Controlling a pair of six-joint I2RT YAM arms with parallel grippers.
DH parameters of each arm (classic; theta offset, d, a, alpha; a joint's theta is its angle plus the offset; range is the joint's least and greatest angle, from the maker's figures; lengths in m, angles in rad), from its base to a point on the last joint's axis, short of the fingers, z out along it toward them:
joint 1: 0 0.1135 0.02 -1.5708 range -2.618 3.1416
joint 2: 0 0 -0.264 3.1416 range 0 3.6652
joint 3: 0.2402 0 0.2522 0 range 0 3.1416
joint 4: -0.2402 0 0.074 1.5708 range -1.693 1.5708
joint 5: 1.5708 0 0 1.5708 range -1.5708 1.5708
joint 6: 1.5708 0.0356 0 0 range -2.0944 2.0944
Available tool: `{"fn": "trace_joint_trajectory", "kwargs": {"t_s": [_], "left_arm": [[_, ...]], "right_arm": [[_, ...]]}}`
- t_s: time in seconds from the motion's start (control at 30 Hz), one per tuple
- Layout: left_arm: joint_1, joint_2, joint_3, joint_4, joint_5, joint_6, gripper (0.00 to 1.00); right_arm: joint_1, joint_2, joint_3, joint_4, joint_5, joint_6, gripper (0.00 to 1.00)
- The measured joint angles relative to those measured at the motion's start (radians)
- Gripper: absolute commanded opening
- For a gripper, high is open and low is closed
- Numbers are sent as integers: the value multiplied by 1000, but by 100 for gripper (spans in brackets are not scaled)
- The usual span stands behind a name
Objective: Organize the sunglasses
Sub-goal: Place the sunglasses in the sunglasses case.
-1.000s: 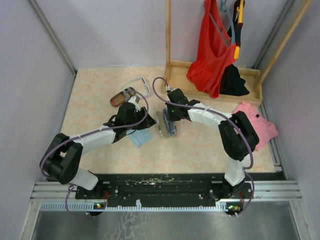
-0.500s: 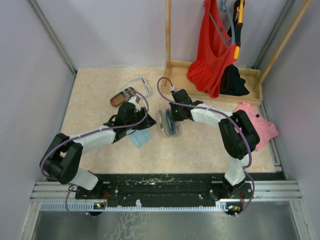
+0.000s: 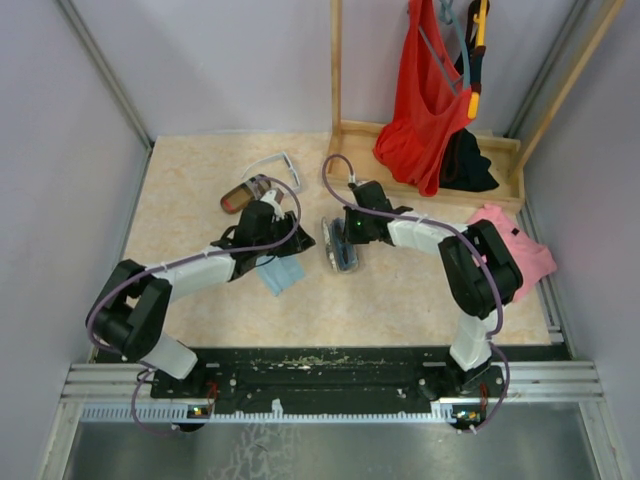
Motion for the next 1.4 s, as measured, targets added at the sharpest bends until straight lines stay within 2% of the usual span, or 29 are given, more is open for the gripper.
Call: {"fn": "trace_joint_trajectory", "kwargs": {"t_s": [0.3, 0.47, 1.4], "left_arm": [[0, 68, 60, -14, 0, 1, 50], [0, 85, 74, -21, 0, 2, 49], [-19, 233, 180, -69, 16, 13, 46]], "right_arm": [[-8, -10, -27, 27, -7, 0, 18], [-8, -13, -28, 8, 5, -8, 20], [-39, -152, -68, -64, 81, -68, 22]]}}
